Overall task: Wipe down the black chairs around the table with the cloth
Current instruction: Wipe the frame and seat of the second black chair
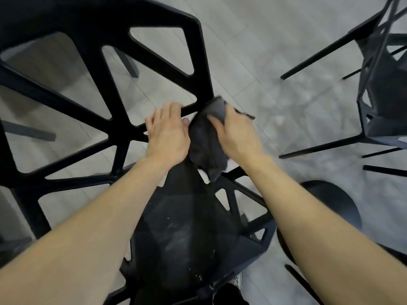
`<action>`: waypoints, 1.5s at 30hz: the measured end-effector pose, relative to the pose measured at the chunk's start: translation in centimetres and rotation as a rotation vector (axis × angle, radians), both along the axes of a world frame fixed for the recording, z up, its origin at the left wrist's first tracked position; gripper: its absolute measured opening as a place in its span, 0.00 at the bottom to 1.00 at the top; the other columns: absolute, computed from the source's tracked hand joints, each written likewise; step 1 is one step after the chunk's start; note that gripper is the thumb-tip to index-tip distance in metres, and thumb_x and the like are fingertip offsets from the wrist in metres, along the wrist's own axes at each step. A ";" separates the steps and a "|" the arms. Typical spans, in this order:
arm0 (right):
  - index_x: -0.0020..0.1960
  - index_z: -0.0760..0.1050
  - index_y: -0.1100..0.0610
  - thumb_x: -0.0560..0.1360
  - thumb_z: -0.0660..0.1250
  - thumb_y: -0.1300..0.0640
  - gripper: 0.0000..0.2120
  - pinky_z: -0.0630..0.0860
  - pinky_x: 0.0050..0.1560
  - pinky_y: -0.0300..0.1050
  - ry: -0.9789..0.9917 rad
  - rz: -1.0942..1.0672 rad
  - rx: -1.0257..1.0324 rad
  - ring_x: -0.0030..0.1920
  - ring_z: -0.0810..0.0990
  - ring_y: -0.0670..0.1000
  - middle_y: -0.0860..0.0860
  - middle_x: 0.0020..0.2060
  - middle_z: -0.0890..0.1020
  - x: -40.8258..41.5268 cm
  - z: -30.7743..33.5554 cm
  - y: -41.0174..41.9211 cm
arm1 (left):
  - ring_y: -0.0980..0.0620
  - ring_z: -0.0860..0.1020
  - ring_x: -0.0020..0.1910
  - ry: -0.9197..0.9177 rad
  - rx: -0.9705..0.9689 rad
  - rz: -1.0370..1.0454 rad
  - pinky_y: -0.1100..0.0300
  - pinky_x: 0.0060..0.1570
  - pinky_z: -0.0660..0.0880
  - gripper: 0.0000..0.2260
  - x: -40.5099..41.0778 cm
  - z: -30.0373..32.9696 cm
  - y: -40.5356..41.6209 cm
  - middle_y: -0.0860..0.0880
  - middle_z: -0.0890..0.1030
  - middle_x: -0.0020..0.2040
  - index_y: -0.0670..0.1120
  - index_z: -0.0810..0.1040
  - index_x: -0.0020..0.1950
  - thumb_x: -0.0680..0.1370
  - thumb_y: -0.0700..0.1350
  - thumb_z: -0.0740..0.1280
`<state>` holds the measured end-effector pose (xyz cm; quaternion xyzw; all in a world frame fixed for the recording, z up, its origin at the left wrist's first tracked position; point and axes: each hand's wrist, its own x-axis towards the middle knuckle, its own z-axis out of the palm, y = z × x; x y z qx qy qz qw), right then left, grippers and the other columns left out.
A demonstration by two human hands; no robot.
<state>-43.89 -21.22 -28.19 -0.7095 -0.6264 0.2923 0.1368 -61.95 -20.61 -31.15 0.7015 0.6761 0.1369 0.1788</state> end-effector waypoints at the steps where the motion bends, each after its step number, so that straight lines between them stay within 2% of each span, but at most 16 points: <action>1: 0.65 0.74 0.56 0.86 0.61 0.44 0.17 0.77 0.49 0.55 0.037 0.014 0.035 0.54 0.83 0.64 0.57 0.55 0.85 -0.8 0.5 1.7 | 0.42 0.73 0.62 0.006 0.000 -0.004 0.46 0.66 0.64 0.11 -0.1 0.0 0.0 0.46 0.76 0.59 0.44 0.73 0.67 0.85 0.43 0.62; 5: 0.62 0.75 0.56 0.85 0.63 0.46 0.14 0.68 0.42 0.50 0.056 -0.088 -0.005 0.47 0.82 0.63 0.57 0.47 0.85 0.5 -0.6 -2.5 | 0.43 0.71 0.59 0.036 -0.020 -0.040 0.51 0.62 0.62 0.14 -0.5 0.3 0.1 0.50 0.71 0.56 0.46 0.72 0.65 0.80 0.36 0.63; 10: 0.56 0.76 0.47 0.86 0.64 0.49 0.04 0.66 0.39 0.45 0.039 -0.149 -0.186 0.42 0.77 0.52 0.39 0.37 0.77 5.1 -0.7 -10.3 | 0.47 0.70 0.58 0.059 -0.055 -0.059 0.53 0.63 0.61 0.24 -0.7 0.4 0.0 0.51 0.71 0.56 0.47 0.70 0.67 0.73 0.32 0.65; 13: 0.56 0.79 0.54 0.86 0.61 0.45 0.14 0.75 0.42 0.52 -0.033 -0.153 -0.188 0.44 0.81 0.57 0.51 0.40 0.84 5.7 2.4 -9.2 | 0.46 0.70 0.59 0.052 -0.061 -0.063 0.51 0.65 0.63 0.24 -0.7 0.4 0.1 0.51 0.71 0.57 0.47 0.70 0.69 0.74 0.33 0.66; 16: 0.44 0.77 0.55 0.84 0.62 0.42 0.19 0.75 0.38 0.53 -0.069 -0.210 -0.074 0.36 0.79 0.55 0.52 0.32 0.80 5.2 7.7 -8.6 | 0.47 0.70 0.59 0.054 -0.095 -0.067 0.51 0.66 0.62 0.24 -0.7 0.6 0.2 0.52 0.70 0.57 0.48 0.69 0.69 0.74 0.34 0.67; 18: 0.40 0.74 0.54 0.83 0.64 0.43 0.19 0.75 0.36 0.47 -0.029 -0.278 0.076 0.33 0.77 0.49 0.50 0.29 0.77 4.3 12.0 -8.5 | 0.47 0.70 0.60 0.051 -0.123 -0.080 0.51 0.67 0.62 0.26 -0.8 0.8 0.2 0.53 0.69 0.57 0.48 0.68 0.70 0.74 0.34 0.67; 20: 0.41 0.72 0.51 0.84 0.66 0.47 0.15 0.69 0.36 0.32 -0.004 -0.330 0.292 0.38 0.77 0.41 0.46 0.33 0.76 3.7 15.8 -8.2 | 0.47 0.70 0.61 0.049 -0.140 -0.088 0.51 0.68 0.62 0.26 -0.9 1.0 0.3 0.53 0.69 0.58 0.48 0.68 0.71 0.74 0.34 0.67; 22: 0.44 0.71 0.48 0.85 0.65 0.50 0.11 0.67 0.36 0.28 0.025 -0.333 0.444 0.37 0.75 0.37 0.42 0.34 0.75 3.5 18.8 -7.8 | 0.46 0.70 0.61 0.050 -0.153 -0.094 0.50 0.68 0.62 0.25 -0.9 1.2 0.4 0.52 0.70 0.59 0.47 0.68 0.72 0.75 0.36 0.67; 25: 0.44 0.69 0.42 0.86 0.64 0.52 0.13 0.67 0.34 0.27 0.137 -0.202 0.447 0.34 0.75 0.36 0.34 0.34 0.77 3.4 20.8 -7.1 | 0.46 0.71 0.62 0.045 -0.158 -0.100 0.49 0.69 0.62 0.26 -0.9 1.2 0.4 0.50 0.72 0.61 0.47 0.68 0.72 0.75 0.36 0.68; 30: 0.49 0.75 0.43 0.84 0.63 0.51 0.05 0.74 0.44 0.32 0.320 -0.047 0.164 0.45 0.81 0.38 0.34 0.42 0.82 4.2 18.9 -6.2 | 0.45 0.71 0.63 0.035 -0.149 -0.107 0.49 0.68 0.62 0.28 -1.0 1.0 0.2 0.49 0.72 0.62 0.46 0.68 0.73 0.73 0.35 0.68; 34: 0.54 0.81 0.54 0.77 0.65 0.55 0.09 0.79 0.53 0.46 0.624 -0.244 0.049 0.50 0.83 0.47 0.46 0.46 0.85 5.3 14.9 -4.5 | 0.45 0.70 0.62 0.051 -0.151 -0.117 0.50 0.69 0.62 0.29 -1.1 0.7 0.4 0.49 0.72 0.62 0.47 0.67 0.74 0.74 0.37 0.69; 37: 0.55 0.79 0.53 0.80 0.65 0.54 0.06 0.75 0.55 0.49 0.327 -0.349 -0.021 0.55 0.81 0.52 0.47 0.50 0.83 4.2 6.8 -2.2 | 0.45 0.70 0.63 0.047 -0.171 -0.099 0.49 0.69 0.61 0.29 -0.9 0.8 0.5 0.49 0.72 0.62 0.47 0.67 0.74 0.73 0.35 0.66; 39: 0.68 0.73 0.56 0.85 0.61 0.49 0.15 0.72 0.60 0.48 0.181 -0.406 -0.131 0.63 0.79 0.58 0.54 0.62 0.79 2.4 1.7 -1.7 | 0.45 0.70 0.63 0.057 -0.158 -0.102 0.49 0.67 0.62 0.29 -0.9 0.9 0.5 0.49 0.72 0.62 0.48 0.67 0.73 0.73 0.35 0.67; 41: 0.75 0.68 0.57 0.86 0.59 0.43 0.24 0.76 0.65 0.56 0.160 -0.574 -0.054 0.64 0.78 0.55 0.54 0.68 0.75 0.8 -0.9 -2.3 | 0.46 0.70 0.63 0.049 -0.157 -0.106 0.50 0.69 0.61 0.29 -1.1 0.7 0.5 0.50 0.71 0.61 0.48 0.67 0.73 0.73 0.34 0.66; 43: 0.69 0.71 0.57 0.86 0.60 0.43 0.20 0.79 0.60 0.56 0.130 -0.583 0.145 0.58 0.78 0.50 0.50 0.62 0.77 -0.1 -1.3 -3.8 | 0.46 0.69 0.64 0.040 -0.155 -0.110 0.50 0.70 0.61 0.30 -1.1 0.7 0.5 0.50 0.71 0.62 0.49 0.67 0.73 0.73 0.34 0.66; 45: 0.68 0.73 0.55 0.85 0.63 0.42 0.20 0.78 0.57 0.50 0.104 -0.357 0.178 0.54 0.76 0.48 0.49 0.58 0.78 -0.7 -0.7 -5.9 | 0.46 0.69 0.65 0.044 -0.152 -0.111 0.50 0.70 0.61 0.30 -1.2 0.7 0.5 0.50 0.71 0.63 0.48 0.66 0.74 0.72 0.34 0.66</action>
